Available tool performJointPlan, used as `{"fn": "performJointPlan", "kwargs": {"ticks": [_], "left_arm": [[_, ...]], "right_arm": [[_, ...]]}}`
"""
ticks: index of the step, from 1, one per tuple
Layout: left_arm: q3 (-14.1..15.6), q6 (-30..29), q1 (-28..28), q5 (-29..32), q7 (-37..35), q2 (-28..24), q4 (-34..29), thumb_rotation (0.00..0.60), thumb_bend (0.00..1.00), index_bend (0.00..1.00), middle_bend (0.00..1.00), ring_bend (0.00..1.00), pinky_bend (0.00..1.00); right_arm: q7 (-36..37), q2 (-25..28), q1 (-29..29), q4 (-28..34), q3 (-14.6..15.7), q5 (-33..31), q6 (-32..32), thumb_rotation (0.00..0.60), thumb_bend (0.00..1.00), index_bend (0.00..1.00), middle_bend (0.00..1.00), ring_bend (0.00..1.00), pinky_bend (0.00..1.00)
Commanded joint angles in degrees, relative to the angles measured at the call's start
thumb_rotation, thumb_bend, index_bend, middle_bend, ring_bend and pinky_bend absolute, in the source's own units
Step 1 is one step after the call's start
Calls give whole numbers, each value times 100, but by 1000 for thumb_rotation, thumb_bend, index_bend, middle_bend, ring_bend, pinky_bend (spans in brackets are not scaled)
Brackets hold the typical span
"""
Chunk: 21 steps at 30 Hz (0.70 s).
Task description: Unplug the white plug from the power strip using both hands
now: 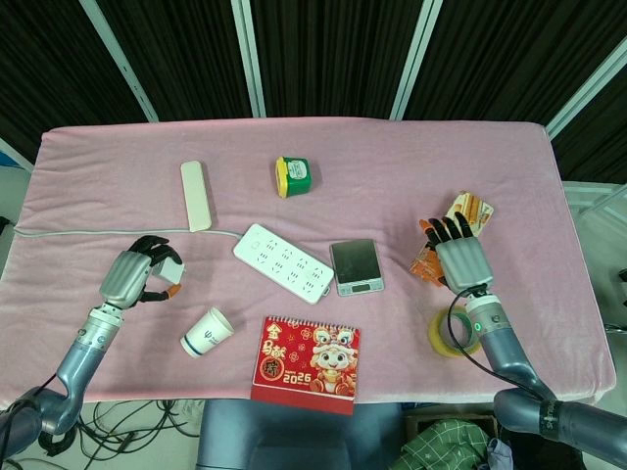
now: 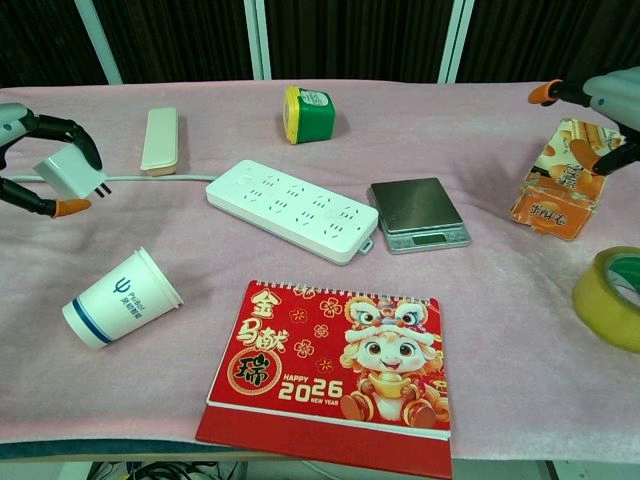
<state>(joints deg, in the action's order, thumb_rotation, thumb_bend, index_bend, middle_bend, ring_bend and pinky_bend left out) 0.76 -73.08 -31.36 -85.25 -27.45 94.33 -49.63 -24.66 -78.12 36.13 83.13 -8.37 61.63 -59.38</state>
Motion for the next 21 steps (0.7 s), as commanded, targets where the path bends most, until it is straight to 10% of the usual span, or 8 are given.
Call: {"fn": "performJointPlan", "kwargs": {"ticks": [1, 10, 21], "left_arm": [[-18, 429, -62, 66, -126, 199, 305, 600, 473, 487, 557, 126, 139], [113, 897, -213, -127, -151, -65, 164, 600, 56, 243, 262, 0, 2], [-117, 897, 78, 337, 885, -1504, -1559, 600, 24, 183, 160, 0, 0]], "right_arm": [[78, 95, -74, -50, 60, 31, 12, 600, 577, 116, 115, 101, 36], [183, 468, -237, -38, 103, 46, -2, 600, 371, 82, 94, 86, 30], [1080, 902, -764, -394, -30, -37, -339, 600, 330, 65, 83, 77, 29]]}}
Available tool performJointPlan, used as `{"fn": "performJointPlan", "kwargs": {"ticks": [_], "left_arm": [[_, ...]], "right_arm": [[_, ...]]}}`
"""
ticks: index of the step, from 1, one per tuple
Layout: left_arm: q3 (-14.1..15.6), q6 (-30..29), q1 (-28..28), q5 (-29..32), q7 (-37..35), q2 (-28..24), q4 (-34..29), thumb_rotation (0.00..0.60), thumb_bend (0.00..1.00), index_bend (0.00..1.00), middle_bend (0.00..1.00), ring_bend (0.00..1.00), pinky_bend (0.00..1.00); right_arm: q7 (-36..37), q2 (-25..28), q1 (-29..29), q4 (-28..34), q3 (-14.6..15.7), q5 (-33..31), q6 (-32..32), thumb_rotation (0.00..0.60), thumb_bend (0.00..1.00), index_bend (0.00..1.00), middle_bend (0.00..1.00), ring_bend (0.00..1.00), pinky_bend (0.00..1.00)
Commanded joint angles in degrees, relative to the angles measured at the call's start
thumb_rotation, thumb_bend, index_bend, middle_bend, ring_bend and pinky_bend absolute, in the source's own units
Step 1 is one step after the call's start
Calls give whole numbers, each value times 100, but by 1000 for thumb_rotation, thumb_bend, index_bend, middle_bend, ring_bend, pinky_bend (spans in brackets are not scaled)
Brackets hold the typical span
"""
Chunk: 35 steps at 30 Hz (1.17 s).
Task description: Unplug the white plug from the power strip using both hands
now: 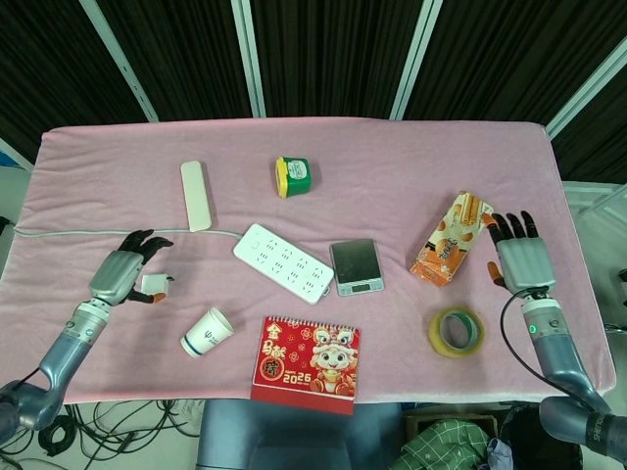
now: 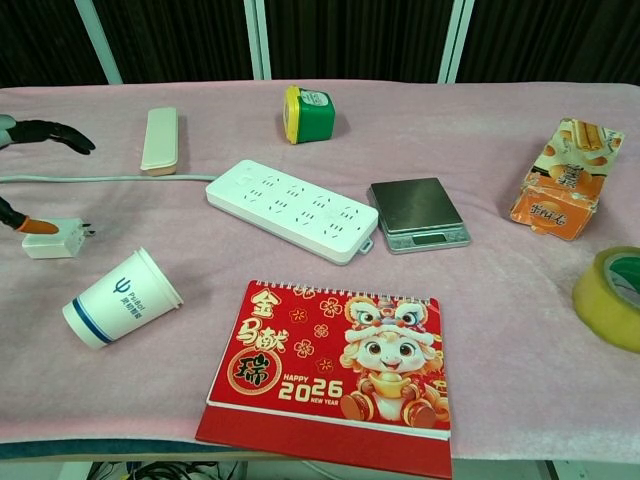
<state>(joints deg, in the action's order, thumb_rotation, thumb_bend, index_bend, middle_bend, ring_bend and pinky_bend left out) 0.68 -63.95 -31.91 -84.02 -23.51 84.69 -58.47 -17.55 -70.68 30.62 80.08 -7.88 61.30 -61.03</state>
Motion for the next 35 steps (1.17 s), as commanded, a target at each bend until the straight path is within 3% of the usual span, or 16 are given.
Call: {"fn": "performJointPlan", "kwargs": {"ticks": [1, 6, 9, 13, 17, 25, 35], "left_arm": [[-125, -64, 168, 244, 669, -675, -878, 600, 24, 179, 161, 0, 0], [-169, -531, 512, 485, 1928, -1384, -2014, 600, 24, 139, 159, 0, 0], [-179, -1231, 962, 654, 2698, -1689, -2792, 600, 24, 139, 158, 0, 0], [-18, -1866, 1491, 634, 3016, -1918, -3466, 600, 24, 135, 144, 0, 0], [136, -2374, 1908, 445, 3144, -1980, -3732, 600, 24, 128, 134, 0, 0], [331, -3070, 2549, 261, 3474, -2007, -4061, 600, 24, 125, 132, 0, 0], [323, -2913, 2762, 470, 3878, -2291, -4635, 600, 24, 118, 123, 0, 0]], "right_arm": [[480, 215, -289, -94, -92, 27, -261, 600, 329, 65, 83, 77, 29], [1048, 430, -720, -152, -125, 299, -867, 600, 330, 66, 83, 77, 27], [1555, 535, -1109, -215, -79, 454, -1269, 600, 329, 66, 83, 77, 26], [1833, 667, -1543, -101, 197, 840, -1660, 600, 329, 65, 84, 77, 26], [1772, 641, -1936, 156, 528, 1327, -2143, 600, 328, 64, 83, 77, 26], [1382, 86, -2502, 438, 1041, 2224, -2952, 600, 317, 52, 81, 68, 26], [994, 73, -2549, 666, 1058, 2522, -2882, 600, 315, 45, 80, 67, 26]]}}
